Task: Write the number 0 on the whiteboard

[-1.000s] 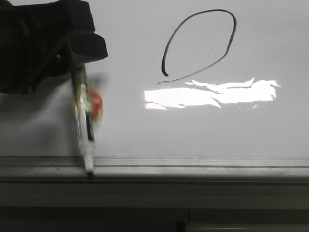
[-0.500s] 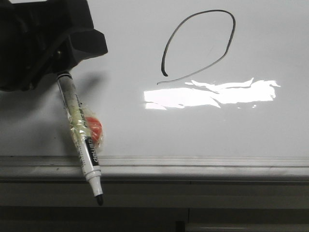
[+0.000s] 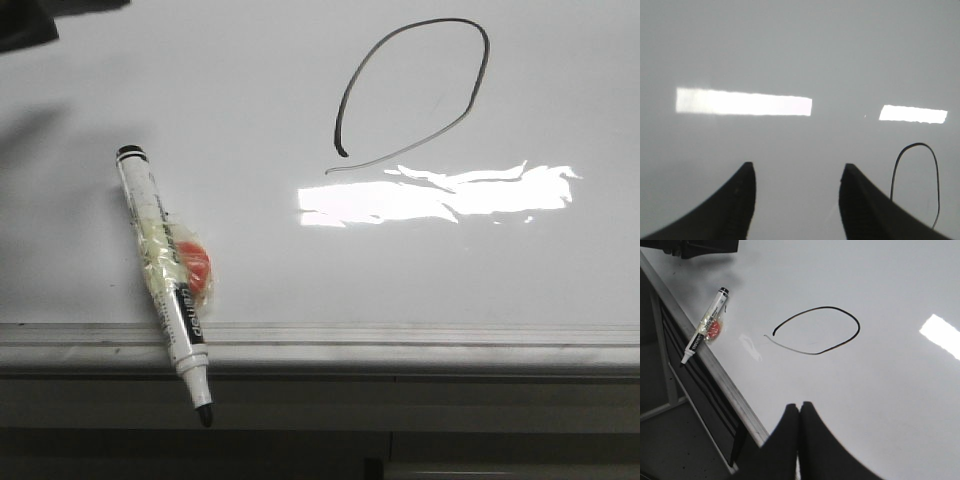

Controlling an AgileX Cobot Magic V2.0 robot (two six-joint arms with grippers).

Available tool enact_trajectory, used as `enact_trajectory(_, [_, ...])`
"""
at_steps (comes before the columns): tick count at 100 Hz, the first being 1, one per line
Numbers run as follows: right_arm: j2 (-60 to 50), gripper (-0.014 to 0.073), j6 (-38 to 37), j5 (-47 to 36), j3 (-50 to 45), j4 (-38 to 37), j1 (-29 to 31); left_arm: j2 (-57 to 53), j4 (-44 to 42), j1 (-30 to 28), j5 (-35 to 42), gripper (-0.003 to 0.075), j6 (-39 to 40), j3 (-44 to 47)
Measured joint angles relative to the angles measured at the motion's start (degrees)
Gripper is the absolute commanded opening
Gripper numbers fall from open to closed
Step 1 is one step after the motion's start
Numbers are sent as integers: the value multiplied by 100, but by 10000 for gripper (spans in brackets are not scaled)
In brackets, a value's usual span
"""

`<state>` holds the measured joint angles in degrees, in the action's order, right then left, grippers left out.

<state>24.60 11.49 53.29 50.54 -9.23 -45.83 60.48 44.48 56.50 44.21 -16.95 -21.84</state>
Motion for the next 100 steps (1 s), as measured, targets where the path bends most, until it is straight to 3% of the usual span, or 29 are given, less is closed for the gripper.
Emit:
enact_trajectory(10, [-176,-68,0,-13,0,-65,0,-477,4,0,0,-23,-581,0])
enact_trajectory(39, [-1513,-68,0,-38,-273,-110,0,-1785,43,0,-248,-20,-2366,218])
enact_trajectory(55, [-2548,-68,0,71,-773,-86,0,-2556,78,-3,-307,-20,-2582,665])
enact_trajectory(71, [-2482,-69,0,455,-1008,222,-26,-3327,67,-25,-423,-20,-2616,1150])
enact_trajectory(100, [-2407,-68,-196,-1238,-2072,712,-26,-4130,67,-25,-528,-20,-2619,1435])
